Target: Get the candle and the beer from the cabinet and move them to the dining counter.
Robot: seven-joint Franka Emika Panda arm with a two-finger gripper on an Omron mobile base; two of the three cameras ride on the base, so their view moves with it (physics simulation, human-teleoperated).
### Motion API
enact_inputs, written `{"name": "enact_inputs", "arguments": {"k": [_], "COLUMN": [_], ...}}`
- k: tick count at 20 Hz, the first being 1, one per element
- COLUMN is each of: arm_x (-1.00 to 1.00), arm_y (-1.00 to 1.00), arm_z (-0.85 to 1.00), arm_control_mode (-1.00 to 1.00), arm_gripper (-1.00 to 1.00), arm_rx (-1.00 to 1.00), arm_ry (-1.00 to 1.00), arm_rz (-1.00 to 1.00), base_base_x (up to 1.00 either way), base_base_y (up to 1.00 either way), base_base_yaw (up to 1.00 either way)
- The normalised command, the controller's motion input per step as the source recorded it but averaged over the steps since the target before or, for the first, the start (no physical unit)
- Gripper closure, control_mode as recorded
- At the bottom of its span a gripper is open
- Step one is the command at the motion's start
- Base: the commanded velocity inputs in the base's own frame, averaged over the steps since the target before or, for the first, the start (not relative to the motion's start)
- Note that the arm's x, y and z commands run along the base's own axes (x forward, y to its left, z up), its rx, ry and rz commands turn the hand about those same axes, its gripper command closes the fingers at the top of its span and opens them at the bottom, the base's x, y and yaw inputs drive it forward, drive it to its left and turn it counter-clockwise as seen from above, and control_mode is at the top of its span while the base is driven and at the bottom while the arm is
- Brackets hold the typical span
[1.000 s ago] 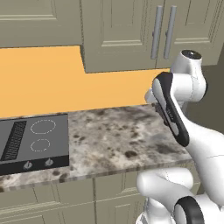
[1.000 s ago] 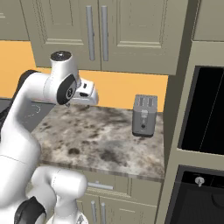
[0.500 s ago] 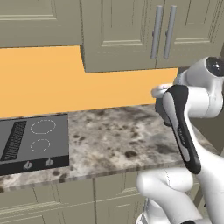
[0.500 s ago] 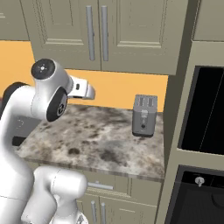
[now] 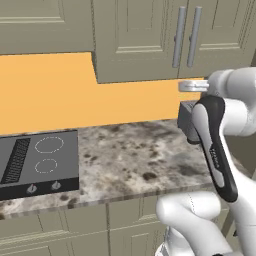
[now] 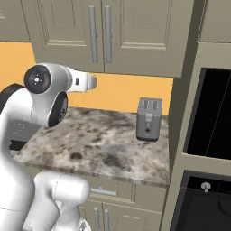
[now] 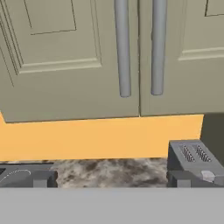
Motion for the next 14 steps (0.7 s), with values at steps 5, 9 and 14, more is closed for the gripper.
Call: {"name": "enact_inputs", "arguments": {"k": [5,9,14], "arm_x": [0.1,0.18,0.33], "arm_y": [0.02,0.13,0.19], "arm_z": [0.59,0.25,-0.08], "arm_control_mode": [-1.0,-1.0,-1.0], "arm_gripper": [-1.0,-1.0,-1.0], "arm_rx": [0.09,0.03,-0.02], "arm_ry": [-0.32,-0.32,-0.13], "arm_rz": [0.0,0.0,-0.02], "base_base_x": [0.0,0.0,0.0], "base_base_y": [0.0,0.0,0.0], "base_base_yaw": [0.0,0.0,0.0]}}
